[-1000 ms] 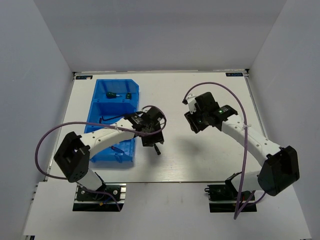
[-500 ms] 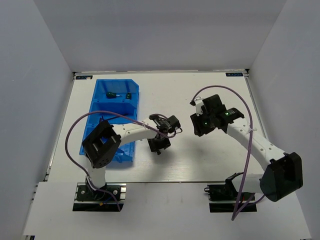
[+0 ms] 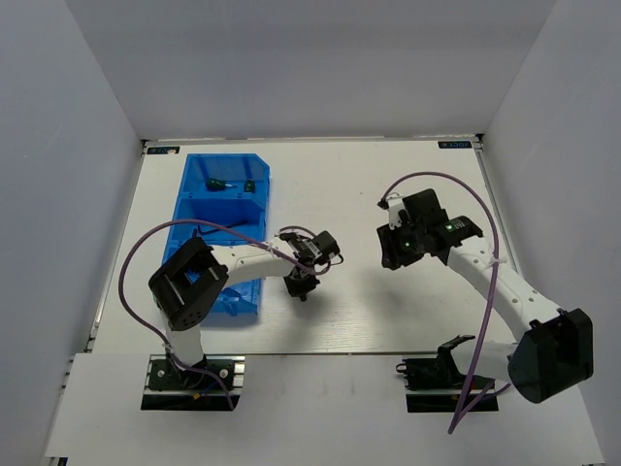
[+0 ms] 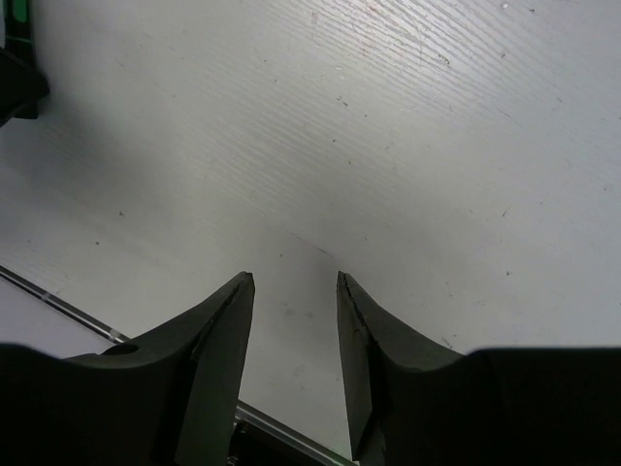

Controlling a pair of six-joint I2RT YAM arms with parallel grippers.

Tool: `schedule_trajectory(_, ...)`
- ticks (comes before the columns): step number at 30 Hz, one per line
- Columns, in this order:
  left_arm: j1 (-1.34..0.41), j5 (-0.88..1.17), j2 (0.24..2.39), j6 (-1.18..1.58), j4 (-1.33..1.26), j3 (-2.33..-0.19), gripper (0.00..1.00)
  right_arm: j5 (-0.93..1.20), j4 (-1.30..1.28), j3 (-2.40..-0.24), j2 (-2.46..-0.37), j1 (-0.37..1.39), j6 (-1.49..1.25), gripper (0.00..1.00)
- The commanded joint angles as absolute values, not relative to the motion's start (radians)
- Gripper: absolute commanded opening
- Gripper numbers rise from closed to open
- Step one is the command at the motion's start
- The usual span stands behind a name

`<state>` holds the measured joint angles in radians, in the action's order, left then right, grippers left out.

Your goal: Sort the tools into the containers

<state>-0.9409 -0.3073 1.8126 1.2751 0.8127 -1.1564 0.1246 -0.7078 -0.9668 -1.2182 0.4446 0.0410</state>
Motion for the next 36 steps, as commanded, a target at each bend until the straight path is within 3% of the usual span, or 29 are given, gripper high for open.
schedule_trajectory(1,-0.946,-0.353,1.835,1.273,0.764,-1.161,0.09,0.150,-0.718,-0.965,-1.189,0.434,0.034,0.46)
schedule_trajectory(2,-0.946,-0.353,1.835,1.263,0.778,-1.175,0.02,0.149,-0.721,-0.963,-1.183,0.431,0.031,0.46)
schedule_trajectory(3,-0.957,-0.365,1.835,1.262,0.790,-1.193,0.00,0.150,-0.719,-0.965,-1.183,0.425,0.032,0.46)
schedule_trajectory(10,-1.000,-0.513,1.693,1.348,1.078,-1.384,0.00,0.163,-0.729,-0.969,-1.173,0.420,0.038,0.46)
schedule_trajectory(18,-0.977,-0.606,1.378,1.834,1.406,-1.221,0.00,0.170,-0.727,-0.976,-1.169,0.411,0.037,0.46)
schedule_trajectory(23,-0.927,-0.643,1.191,1.936,1.384,-1.031,0.00,0.178,-0.732,-0.980,-1.186,0.411,0.034,0.46)
schedule_trajectory(32,-0.813,-0.701,1.216,1.936,1.393,-1.017,0.00,0.206,-0.747,-0.983,-1.178,0.408,0.043,0.46)
schedule_trajectory(36,-0.773,-0.680,1.259,1.925,1.384,-1.026,0.13,0.206,-0.753,-0.983,-1.164,0.411,0.046,0.46)
